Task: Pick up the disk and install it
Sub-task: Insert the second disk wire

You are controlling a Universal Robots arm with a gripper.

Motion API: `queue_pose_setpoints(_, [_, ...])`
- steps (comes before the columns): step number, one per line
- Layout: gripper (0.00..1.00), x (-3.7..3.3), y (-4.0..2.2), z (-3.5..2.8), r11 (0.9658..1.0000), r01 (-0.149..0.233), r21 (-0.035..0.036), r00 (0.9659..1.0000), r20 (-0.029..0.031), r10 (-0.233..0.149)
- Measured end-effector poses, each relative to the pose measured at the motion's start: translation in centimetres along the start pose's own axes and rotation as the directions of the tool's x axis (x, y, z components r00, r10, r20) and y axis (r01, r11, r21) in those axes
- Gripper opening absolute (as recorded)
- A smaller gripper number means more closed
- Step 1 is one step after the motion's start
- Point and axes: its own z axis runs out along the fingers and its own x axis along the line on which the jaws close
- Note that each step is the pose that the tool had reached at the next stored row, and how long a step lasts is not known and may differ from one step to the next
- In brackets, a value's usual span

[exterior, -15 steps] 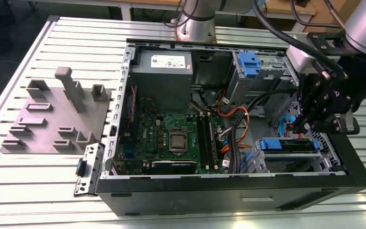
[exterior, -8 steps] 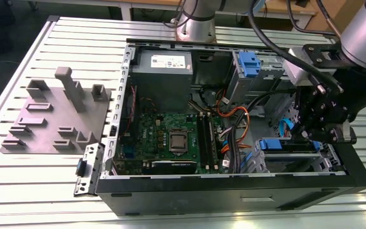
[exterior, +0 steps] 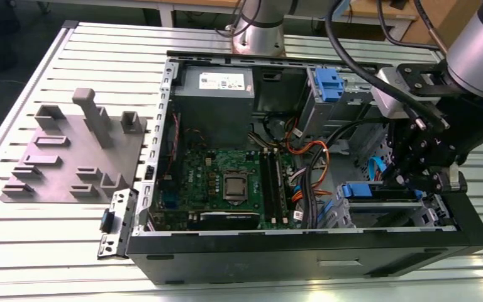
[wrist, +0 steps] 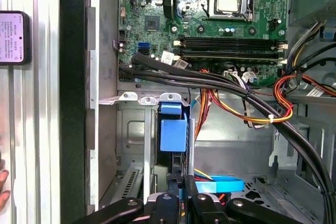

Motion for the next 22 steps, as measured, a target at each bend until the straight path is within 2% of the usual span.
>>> queue_pose_setpoints(6, [0.16, 0.05, -0.13, 0.17, 1.0, -0.001, 0.0001, 0.9999, 0.0158, 0.001])
queue_pose_setpoints(22, [0.16, 0.3, -0.11, 0.96, 1.0, 0.0, 0.0001, 0.9999, 0.0157, 0.0])
